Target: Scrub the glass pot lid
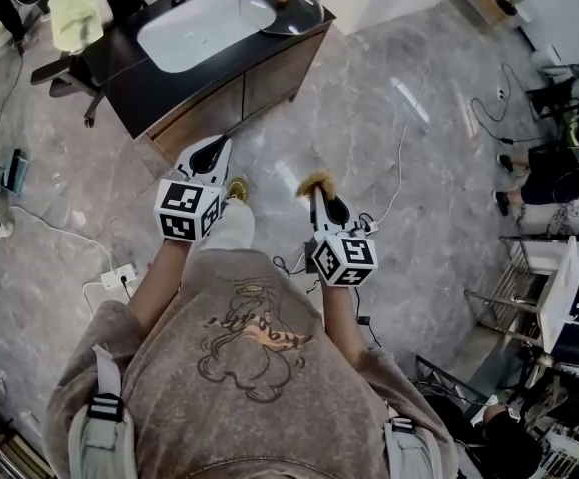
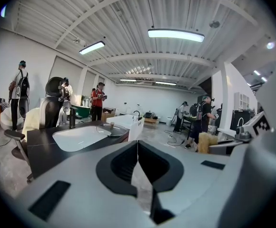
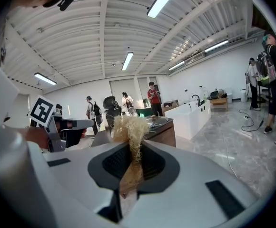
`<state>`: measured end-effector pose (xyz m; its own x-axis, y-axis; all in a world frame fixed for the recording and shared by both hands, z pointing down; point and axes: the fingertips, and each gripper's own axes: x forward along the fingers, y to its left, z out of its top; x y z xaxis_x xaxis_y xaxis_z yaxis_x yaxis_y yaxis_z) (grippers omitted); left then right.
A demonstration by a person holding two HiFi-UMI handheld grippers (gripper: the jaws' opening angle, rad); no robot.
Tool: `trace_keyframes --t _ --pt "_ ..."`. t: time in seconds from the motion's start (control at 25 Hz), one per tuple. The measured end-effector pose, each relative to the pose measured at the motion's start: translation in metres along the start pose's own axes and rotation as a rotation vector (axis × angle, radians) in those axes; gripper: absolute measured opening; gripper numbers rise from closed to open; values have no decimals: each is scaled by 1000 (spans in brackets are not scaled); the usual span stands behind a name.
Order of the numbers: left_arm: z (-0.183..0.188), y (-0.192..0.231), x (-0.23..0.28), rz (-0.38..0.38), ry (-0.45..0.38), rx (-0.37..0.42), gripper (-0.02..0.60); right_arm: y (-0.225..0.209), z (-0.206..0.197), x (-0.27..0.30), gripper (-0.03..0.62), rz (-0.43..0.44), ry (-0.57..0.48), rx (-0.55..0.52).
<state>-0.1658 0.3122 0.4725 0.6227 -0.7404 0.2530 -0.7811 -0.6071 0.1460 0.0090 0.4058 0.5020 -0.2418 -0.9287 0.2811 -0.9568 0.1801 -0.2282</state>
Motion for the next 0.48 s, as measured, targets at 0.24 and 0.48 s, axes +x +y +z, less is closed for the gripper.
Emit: trace_keyframes --t 0.24,0.48 --pt "10 27 55 -9 23 -11 17 -23 13 52 48 -4 28 3" --pt "35 65 111 -26 40 -15 17 -41 45 114 48 -18 34 4"
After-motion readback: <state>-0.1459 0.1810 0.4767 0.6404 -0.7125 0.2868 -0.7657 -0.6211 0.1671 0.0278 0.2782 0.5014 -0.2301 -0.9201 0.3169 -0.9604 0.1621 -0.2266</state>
